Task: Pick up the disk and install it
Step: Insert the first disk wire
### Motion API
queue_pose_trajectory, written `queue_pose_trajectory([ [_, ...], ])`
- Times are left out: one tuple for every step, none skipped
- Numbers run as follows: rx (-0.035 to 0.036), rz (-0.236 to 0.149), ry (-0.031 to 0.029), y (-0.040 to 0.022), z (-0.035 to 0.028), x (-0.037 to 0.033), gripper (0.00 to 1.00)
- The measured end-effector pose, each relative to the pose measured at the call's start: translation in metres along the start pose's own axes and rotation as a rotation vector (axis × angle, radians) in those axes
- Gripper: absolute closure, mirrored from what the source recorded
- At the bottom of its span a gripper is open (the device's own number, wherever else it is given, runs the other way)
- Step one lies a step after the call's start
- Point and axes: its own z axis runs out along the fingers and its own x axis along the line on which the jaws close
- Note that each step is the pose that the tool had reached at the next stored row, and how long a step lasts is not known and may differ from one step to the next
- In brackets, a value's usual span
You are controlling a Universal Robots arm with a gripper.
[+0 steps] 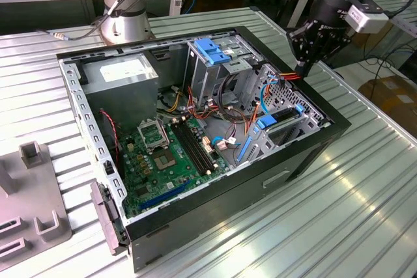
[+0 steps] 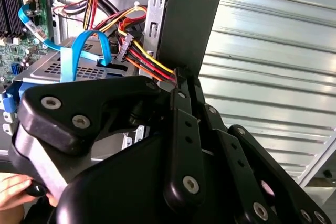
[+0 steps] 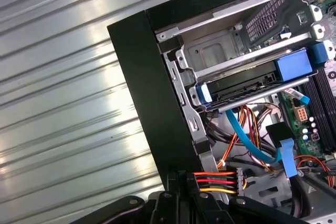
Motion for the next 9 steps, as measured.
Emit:
queue_pose_trajectory([
  [-0.0008, 0.011, 0.0001, 0.0, 0.0, 0.0, 0.84],
  [-0.001, 0.016, 0.0001, 0.0, 0.0, 0.0, 0.84],
  [-0.0015, 0.021, 0.0001, 0.0, 0.0, 0.0, 0.84],
  [-0.0018, 0.026, 0.0001, 0.0, 0.0, -0.0001, 0.84],
  [-0.0021, 0.029, 0.0002, 0.0001, 0.0, -0.0003, 0.84],
  [-0.0023, 0.03, 0.0002, 0.001, -0.0001, -0.0011, 0.84],
  [-0.0024, 0.03, 0.0003, 0.0018, -0.0002, -0.0016, 0.84],
  [-0.0023, 0.03, 0.0002, 0.003, -0.0002, -0.0027, 0.84],
  [-0.0023, 0.03, 0.0002, 0.0052, -0.0003, -0.0043, 0.84],
])
